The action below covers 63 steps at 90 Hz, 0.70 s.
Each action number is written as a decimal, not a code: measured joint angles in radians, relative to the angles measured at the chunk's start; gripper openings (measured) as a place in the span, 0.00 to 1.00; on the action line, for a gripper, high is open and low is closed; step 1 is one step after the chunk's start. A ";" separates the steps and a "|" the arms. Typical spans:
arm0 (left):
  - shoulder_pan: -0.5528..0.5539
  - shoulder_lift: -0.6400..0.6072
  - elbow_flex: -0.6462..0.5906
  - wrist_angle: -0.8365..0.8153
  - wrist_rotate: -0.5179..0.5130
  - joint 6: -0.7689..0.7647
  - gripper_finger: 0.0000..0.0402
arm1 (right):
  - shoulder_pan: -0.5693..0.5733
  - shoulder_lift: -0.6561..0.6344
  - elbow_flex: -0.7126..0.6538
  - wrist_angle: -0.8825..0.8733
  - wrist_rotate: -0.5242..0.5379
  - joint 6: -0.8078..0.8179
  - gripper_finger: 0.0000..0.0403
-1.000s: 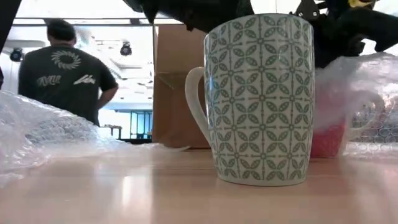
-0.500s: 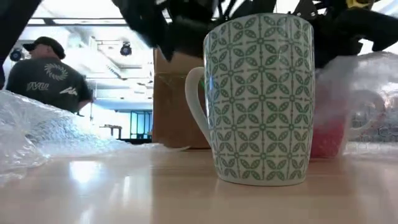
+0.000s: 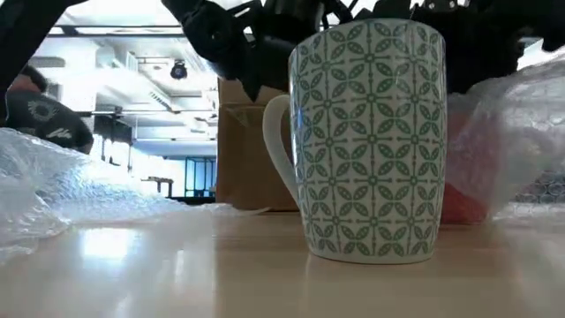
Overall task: Wrap mug
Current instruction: Wrap the orange mug in bubble wrap
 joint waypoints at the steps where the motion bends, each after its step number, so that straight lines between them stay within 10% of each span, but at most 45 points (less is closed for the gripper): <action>1: 0.000 0.000 0.000 0.000 0.000 0.000 0.05 | 0.000 -0.001 0.004 -0.007 0.000 0.000 0.00; 63: 0.000 0.002 -0.004 0.006 0.000 -0.026 0.05 | 0.000 -0.150 0.031 0.012 0.042 -0.047 0.00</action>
